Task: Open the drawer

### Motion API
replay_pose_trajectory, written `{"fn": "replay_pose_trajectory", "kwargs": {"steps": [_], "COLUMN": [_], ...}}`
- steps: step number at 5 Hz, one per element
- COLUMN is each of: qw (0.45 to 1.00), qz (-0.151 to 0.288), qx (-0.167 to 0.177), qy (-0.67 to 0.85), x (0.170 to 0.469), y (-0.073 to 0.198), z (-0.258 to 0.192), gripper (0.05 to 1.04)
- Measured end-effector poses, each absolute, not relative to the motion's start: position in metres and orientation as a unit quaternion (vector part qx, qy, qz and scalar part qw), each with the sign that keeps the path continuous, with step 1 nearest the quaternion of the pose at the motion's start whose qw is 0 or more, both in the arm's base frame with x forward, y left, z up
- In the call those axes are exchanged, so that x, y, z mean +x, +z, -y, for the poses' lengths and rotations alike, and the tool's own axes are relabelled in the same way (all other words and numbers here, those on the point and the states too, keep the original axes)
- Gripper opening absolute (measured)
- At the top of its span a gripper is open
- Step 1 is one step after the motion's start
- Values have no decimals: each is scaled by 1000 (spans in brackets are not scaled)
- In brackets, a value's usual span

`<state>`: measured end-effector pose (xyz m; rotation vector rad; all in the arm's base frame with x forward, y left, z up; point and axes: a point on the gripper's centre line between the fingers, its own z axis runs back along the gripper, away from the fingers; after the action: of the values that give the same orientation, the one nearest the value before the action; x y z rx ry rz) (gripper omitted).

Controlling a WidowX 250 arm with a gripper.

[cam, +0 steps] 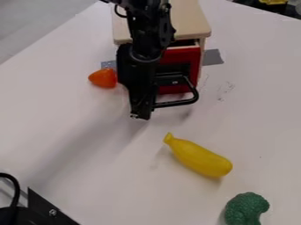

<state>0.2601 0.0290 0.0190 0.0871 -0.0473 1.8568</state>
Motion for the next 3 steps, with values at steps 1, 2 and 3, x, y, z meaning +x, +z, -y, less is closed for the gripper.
{"fn": "replay_pose_trajectory", "kwargs": {"steps": [1, 2, 3], "qw": [600, 603, 607], "qz": [21, 21, 21], "qx": [30, 25, 22], "qy": [799, 797, 794], "x": [258, 252, 249], "y": [24, 29, 31], "z": [-25, -21, -20], "gripper": [215, 215, 215]}}
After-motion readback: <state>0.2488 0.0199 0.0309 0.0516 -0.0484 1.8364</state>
